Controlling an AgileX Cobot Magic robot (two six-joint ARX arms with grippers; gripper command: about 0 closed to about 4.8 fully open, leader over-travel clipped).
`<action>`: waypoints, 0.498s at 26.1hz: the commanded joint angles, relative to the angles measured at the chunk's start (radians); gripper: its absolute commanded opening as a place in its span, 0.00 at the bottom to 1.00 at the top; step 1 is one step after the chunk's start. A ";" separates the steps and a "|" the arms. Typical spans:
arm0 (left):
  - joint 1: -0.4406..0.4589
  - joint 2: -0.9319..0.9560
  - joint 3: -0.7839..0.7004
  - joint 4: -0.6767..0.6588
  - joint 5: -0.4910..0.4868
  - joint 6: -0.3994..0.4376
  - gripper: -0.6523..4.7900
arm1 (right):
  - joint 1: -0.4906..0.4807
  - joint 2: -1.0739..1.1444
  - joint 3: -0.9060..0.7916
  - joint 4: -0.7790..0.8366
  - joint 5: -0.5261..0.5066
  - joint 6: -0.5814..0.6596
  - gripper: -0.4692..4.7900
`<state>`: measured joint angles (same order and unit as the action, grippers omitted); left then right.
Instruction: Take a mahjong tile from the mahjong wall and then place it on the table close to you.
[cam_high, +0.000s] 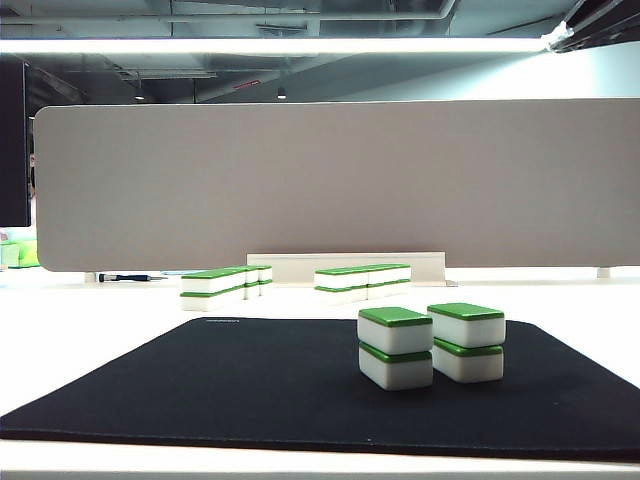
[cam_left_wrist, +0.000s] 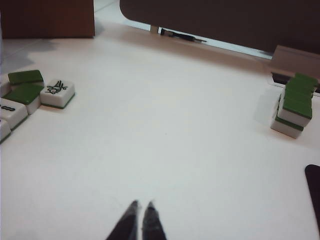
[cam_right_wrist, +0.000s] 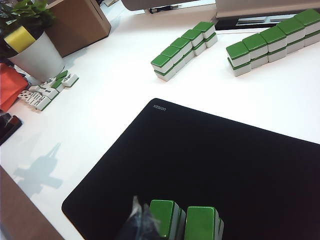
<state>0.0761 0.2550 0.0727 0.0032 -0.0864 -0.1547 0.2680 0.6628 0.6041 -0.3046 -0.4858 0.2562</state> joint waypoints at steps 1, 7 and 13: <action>0.001 -0.031 -0.009 0.014 -0.006 -0.002 0.15 | 0.002 -0.002 0.003 0.010 0.002 -0.002 0.09; 0.002 -0.085 -0.058 0.014 -0.003 -0.003 0.15 | 0.002 -0.002 0.003 0.010 0.002 -0.002 0.09; 0.002 -0.131 -0.066 -0.022 -0.003 0.003 0.15 | 0.002 -0.002 0.003 0.010 0.002 -0.002 0.09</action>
<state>0.0761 0.1314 0.0029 -0.0151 -0.0902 -0.1543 0.2680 0.6624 0.6041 -0.3046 -0.4858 0.2562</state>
